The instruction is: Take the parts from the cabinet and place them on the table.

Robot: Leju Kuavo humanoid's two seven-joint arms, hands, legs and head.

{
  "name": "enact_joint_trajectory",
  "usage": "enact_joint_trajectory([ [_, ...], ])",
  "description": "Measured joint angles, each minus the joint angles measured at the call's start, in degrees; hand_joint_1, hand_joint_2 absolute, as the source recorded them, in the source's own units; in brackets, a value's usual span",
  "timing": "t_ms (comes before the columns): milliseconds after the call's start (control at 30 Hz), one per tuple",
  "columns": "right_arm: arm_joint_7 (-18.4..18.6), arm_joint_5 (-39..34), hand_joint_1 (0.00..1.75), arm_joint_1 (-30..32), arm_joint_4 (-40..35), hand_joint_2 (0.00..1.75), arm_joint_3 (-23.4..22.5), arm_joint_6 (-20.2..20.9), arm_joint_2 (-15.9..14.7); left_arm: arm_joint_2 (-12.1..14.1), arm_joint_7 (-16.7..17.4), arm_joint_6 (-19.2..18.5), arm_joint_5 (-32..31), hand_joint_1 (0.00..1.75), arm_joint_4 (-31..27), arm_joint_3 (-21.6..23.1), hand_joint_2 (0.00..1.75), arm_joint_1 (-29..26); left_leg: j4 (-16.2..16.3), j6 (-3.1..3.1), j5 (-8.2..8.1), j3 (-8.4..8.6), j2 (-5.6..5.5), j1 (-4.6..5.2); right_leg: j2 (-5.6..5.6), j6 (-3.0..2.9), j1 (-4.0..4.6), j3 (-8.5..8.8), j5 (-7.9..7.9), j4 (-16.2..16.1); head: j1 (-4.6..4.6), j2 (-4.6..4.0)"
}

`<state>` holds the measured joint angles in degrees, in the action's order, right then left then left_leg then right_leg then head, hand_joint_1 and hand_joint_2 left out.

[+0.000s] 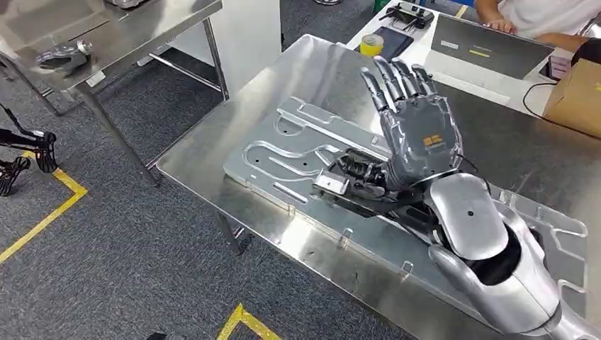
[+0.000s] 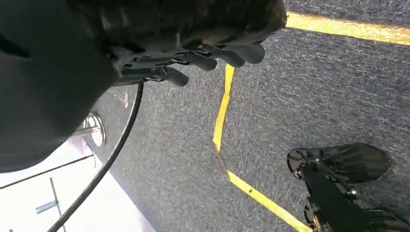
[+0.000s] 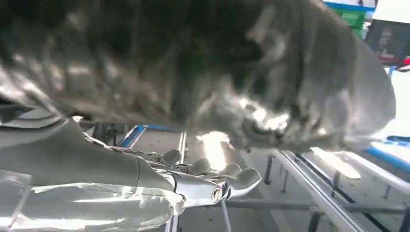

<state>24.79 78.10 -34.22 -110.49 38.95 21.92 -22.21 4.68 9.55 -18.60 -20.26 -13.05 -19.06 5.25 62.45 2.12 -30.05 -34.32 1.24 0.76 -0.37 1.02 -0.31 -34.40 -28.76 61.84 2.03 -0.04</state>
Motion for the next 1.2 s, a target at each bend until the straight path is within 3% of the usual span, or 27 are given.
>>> enact_joint_trajectory([
  [33, -0.2, 0.1, 0.0, 0.0, -0.4, 1.75, 0.0, -0.2, 0.0, 0.0, 0.0, 0.0, 0.0, 0.0, 0.0, 0.0, 0.0, 0.0, -1.3, 0.38, 0.58, 0.51, -0.01, -0.11, -0.05, 0.23, 0.2, 0.53, 0.29, -0.7, 0.02, 0.0],
  [67, -0.4, 0.3, 0.0, 0.1, -0.7, 1.75, 0.0, -0.3, 0.0, -0.2, 0.0, 0.0, 0.0, 0.0, 0.0, 0.0, 0.0, 0.0, -3.1, 0.48, 1.46, 1.84, 0.04, -1.12, -0.22, 0.27, 0.16, 0.63, 0.09, -0.8, 0.02, 0.0],
  [100, -0.5, 0.5, 0.0, 0.1, -0.8, 1.75, 0.1, -0.6, 0.0, -0.2, 0.0, 0.0, 0.0, 0.0, 0.0, 0.2, 0.0, 0.0, -4.4, 0.84, 1.85, 2.65, -0.16, -1.05, 0.05, 0.45, 0.35, 0.32, -0.87, 0.4, 0.15, 0.0],
  [133, -0.6, 0.6, 0.0, 0.1, -1.0, 1.75, 0.1, -0.7, 0.1, -0.2, 0.0, 0.1, 0.0, 0.0, 0.0, 0.3, 0.0, 0.1, -4.8, 1.08, 2.16, 2.94, -0.17, -1.14, 0.24, 0.56, 0.23, -0.7, -2.09, 2.6, 0.17, 0.0],
  [200, -0.8, 1.0, 0.0, 0.4, -1.2, 1.75, 0.2, -0.7, 0.1, -0.2, 0.0, 0.2, 0.0, 0.0, 0.0, 0.5, 0.0, 0.4, -5.0, 0.98, 2.21, 3.01, -0.74, -1.28, 0.28, 0.98, -0.19, -5.62, -5.54, 11.7, 0.26, 0.0],
  [233, -0.9, 1.0, 0.0, 0.7, -1.4, 1.75, 0.4, -0.7, 0.1, -0.3, 0.0, 0.2, 0.0, 0.0, 0.0, 0.5, 0.0, 0.3, -5.0, 0.9, 2.14, 3.06, -1.06, -1.36, 0.27, 1.22, -0.46, -7.01, -5.6, 13.8, 0.22, 0.0],
  [267, -0.9, 1.1, 0.0, 0.8, -1.6, 1.75, 0.5, -0.7, 0.1, -0.4, 0.0, 0.2, 0.0, 0.0, 0.0, 0.5, 0.0, 0.3, -4.9, 0.67, 2.0, 3.16, -1.6, -1.49, 0.28, 1.46, -0.75, -7.32, -4.39, 13.4, 0.22, 0.0],
  [300, -1.0, 1.1, 0.0, 0.8, -1.8, 1.75, 0.6, -0.7, 0.1, -0.5, 0.0, 0.2, 0.0, 0.0, 0.0, 0.5, 0.0, 0.3, -4.7, 0.35, 1.79, 3.27, -2.11, -1.73, 0.29, 1.7, -1.01, -6.32, -1.83, 10.4, 0.22, 0.0],
  [367, -1.0, 1.2, 0.0, 0.8, -2.2, 1.75, 0.7, -0.8, 0.1, -0.5, 0.0, 0.2, 0.0, 0.0, 0.0, 0.6, 0.0, 0.4, -3.8, -0.84, 0.95, 3.52, -3.15, -2.31, 1.18, 2.31, -1.65, -2.26, 4.09, 0.9, 0.28, 0.0],
  [400, -1.0, 1.2, 0.0, 0.9, -2.2, 1.75, 0.8, -0.8, 0.1, -0.5, 0.0, 0.3, 0.0, 0.0, 0.0, 0.6, 0.0, 0.5, -3.7, -1.46, 0.58, 3.1, -3.62, -2.36, 3.46, 2.42, -1.82, -1.57, 2.64, -0.1, 0.32, 0.0],
  [433, -1.2, 1.2, 0.0, 0.9, -2.5, 1.75, 0.9, -0.8, 0.1, -0.5, 0.0, 0.3, 0.0, 0.0, 0.0, 0.6, 0.0, 0.7, -2.7, -1.87, 0.41, 2.63, -4.04, -2.18, 3.84, 2.0, -1.63, -0.78, 2.5, -1.8, 0.33, 0.02],
  [467, -1.3, 1.2, 0.0, 1.0, -2.7, 1.75, 0.9, -0.7, 0.1, -0.5, 0.0, 0.3, 0.0, 0.0, 0.0, 0.7, 0.0, 0.7, -3.2, -2.34, 0.82, 2.27, -4.58, -2.21, 3.41, 1.34, -1.61, -1.14, 2.41, -1.1, 0.22, 0.0],
  [533, -1.6, 1.4, 0.0, 1.0, -3.0, 1.75, 1.2, -0.8, 0.2, -0.5, 0.0, 0.3, 0.0, 0.0, 0.0, 0.8, 0.0, 0.6, -3.6, -2.93, 1.11, 2.25, -5.08, -2.59, 2.71, 0.7, -1.24, -1.27, 2.28, -1.1, 0.15, 0.0],
  [567, -1.7, 1.4, 0.0, 0.9, -3.4, 1.75, 1.5, -0.7, 0.3, -0.5, 0.0, 0.3, 0.0, 0.0, 0.0, 0.8, 0.0, 0.5, -3.6, -3.24, 0.85, 2.22, -5.51, -2.59, 2.15, 0.04, -1.55, -0.92, 2.33, -1.6, 0.13, 0.0],
  [633, -1.8, 1.6, 0.0, 0.9, -3.9, 1.75, 1.5, -0.7, 0.5, -0.6, 0.0, 0.2, 0.2, 0.0, 0.0, 0.9, 0.0, 0.6, -0.6, -3.49, -0.63, 1.02, -2.57, -2.39, 1.23, -0.62, -1.51, -0.1, 2.17, -2.0, -0.28, 0.0],
  [700, -2.0, 1.7, 0.0, 0.8, -4.3, 1.75, 1.7, -0.6, 0.6, -0.6, 0.0, 0.2, 0.2, 0.0, 0.0, 0.9, 0.0, 0.9, 8.8, -3.66, -4.28, -4.47, -1.84, -2.35, -0.15, -1.19, -1.09, 0.25, 1.86, -2.0, -0.5, 0.0],
  [733, -2.2, 1.7, 0.0, 0.8, -4.3, 1.75, 1.9, -0.5, 0.6, -0.6, 0.0, 0.2, 0.2, 0.0, 0.0, 0.9, 0.0, 0.8, 12.5, -3.6, -5.16, -6.83, -1.83, -2.31, -0.71, -1.35, -0.85, 0.32, 1.75, -2.0, -0.5, 0.0],
  [767, -2.3, 1.7, 0.0, 0.8, -4.3, 1.75, 2.3, -0.5, 0.7, -0.6, 0.0, 0.2, 0.2, 0.0, 0.0, 0.9, 0.0, 0.8, 14.3, -3.46, -5.05, -8.33, -1.82, -2.29, -1.15, -1.48, -0.64, 0.38, 1.66, -2.0, -0.5, 0.0],
  [800, -2.4, 1.7, 0.0, 0.9, -4.4, 1.75, 2.7, -0.5, 0.8, -0.6, 0.0, 0.2, 0.2, 0.0, 0.0, 0.9, 0.0, 0.6, 13.3, -3.16, -3.41, -8.3, -1.81, -2.2, -1.61, -1.63, -0.45, 0.53, 1.55, -2.0, -0.48, 0.0],
  [867, -2.5, 1.7, 0.0, 0.8, -4.8, 1.75, 3.3, -0.5, 0.9, -0.6, 0.0, 0.3, 0.2, 0.0, 0.0, 1.0, 0.0, 0.6, 5.0, -2.28, 2.18, -4.68, -1.29, -1.74, -2.6, -1.69, -0.21, 1.03, 1.23, -2.0, -0.48, 0.0],
  [900, -2.5, 1.7, 0.0, 0.8, -4.9, 1.75, 3.4, -0.5, 0.9, -0.6, 0.0, 0.3, 0.2, 0.0, 0.0, 1.0, 0.0, 0.7, 0.1, -1.69, 4.54, -2.27, -0.04, -1.31, -3.09, -1.64, -0.15, 1.36, 1.02, -2.0, -0.52, 0.0],
  [933, -2.6, 1.7, 0.0, 0.8, -5.1, 1.75, 3.5, -0.5, 0.9, -0.6, 0.0, 0.4, 0.2, 0.0, 0.0, 1.0, 0.0, 0.9, -2.0, -1.32, 3.68, -1.28, 2.09, -0.4, -3.54, -1.37, 0.3, 1.5, 0.82, -2.0, -0.44, 0.0],
  [1067, -2.6, 1.7, 0.0, 0.6, -5.2, 1.75, 4.4, -0.6, 1.0, -0.6, 0.0, 0.5, 0.2, 0.0, 0.0, 1.3, 0.0, 1.0, -3.1, -0.59, 4.19, -1.29, -0.01, -0.38, -5.61, -0.45, 0.51, 1.98, 0.72, -2.5, -0.46, 0.0],
  [1100, -2.7, 1.7, 0.0, 0.6, -5.3, 1.75, 4.4, -0.6, 1.0, -0.7, 0.0, 0.6, 0.2, 0.0, 0.0, 1.6, 0.0, 0.9, -3.7, -0.23, 4.55, -0.81, -0.42, -0.97, -4.13, 0.09, 0.08, 1.64, 0.11, -2.0, -0.44, 0.02],
  [1133, -2.7, 1.7, 0.0, 0.6, -5.3, 1.75, 4.5, -0.7, 1.0, -0.7, 0.0, 0.6, 0.2, 0.0, 0.0, 1.7, 0.0, 0.9, -3.9, 0.04, 4.69, -0.71, -0.91, -0.92, -1.75, 0.19, 0.08, 1.21, -1.08, -0.6, -0.46, 0.0],
  [1167, -2.7, 1.7, 0.0, 0.5, -5.4, 1.75, 4.6, -0.7, 1.0, -0.7, 0.0, 0.7, 0.2, 0.0, 0.0, 1.7, 0.0, 1.0, -4.0, 0.32, 4.81, -0.75, -1.24, -0.96, -0.49, 0.2, -0.12, -0.47, -3.29, 3.1, -0.35, 0.0],
  [1200, -2.7, 1.7, 0.0, 0.6, -5.4, 1.75, 4.6, -0.7, 1.0, -0.7, 0.0, 0.8, 0.2, 0.0, 0.0, 1.8, 0.0, 1.2, -4.0, 0.35, 4.8, -0.81, -1.92, -0.96, 0.02, 0.28, -0.12, -2.68, -5.4, 7.8, -0.42, 0.02],
])
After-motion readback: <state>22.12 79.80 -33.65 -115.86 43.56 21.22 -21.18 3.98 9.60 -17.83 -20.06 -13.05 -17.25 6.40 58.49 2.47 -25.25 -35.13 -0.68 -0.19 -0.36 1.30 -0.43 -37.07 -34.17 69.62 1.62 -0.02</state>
